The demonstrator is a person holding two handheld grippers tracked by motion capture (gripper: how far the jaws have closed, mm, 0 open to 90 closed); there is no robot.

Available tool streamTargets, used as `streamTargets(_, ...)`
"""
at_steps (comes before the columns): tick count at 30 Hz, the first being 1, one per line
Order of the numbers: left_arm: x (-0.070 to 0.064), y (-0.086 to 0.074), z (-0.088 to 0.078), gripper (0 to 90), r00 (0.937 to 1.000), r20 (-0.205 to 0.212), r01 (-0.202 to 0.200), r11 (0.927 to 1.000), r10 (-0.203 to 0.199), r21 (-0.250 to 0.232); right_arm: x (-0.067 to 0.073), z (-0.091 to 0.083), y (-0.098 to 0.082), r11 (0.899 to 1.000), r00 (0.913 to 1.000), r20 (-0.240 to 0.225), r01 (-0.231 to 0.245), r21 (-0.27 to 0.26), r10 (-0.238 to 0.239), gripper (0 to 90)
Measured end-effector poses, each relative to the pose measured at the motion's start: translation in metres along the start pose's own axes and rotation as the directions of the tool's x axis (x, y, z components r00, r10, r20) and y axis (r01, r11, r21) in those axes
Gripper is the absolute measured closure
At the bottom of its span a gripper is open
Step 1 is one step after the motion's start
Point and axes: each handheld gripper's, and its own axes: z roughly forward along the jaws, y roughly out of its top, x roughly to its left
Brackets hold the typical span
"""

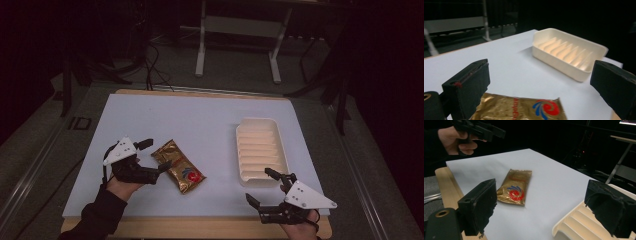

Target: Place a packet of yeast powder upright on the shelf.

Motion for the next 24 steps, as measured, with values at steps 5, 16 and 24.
streamTargets(5,0.01,-0.003,0.011,4.7,0.9996,-0.021,0.019,0.9986,-0.018,0.049,0.0,0.001,0.0,1.0,1.0,-0.001,-0.001,0.001,0.001,10.8)
streamTargets(16,0.04,-0.024,0.029,16.3,0.9907,-0.095,0.111,0.9818,-0.097,0.154,0.0,0.001,-0.001,1.0,1.0,-0.008,0.0,0.004,0.0,11.0)
streamTargets(24,0.059,-0.039,0.038,21.7,0.9793,-0.152,0.164,0.9633,-0.134,0.212,0.0,0.001,-0.002,1.0,1.0,-0.008,-0.003,0.007,0.003,11.0)
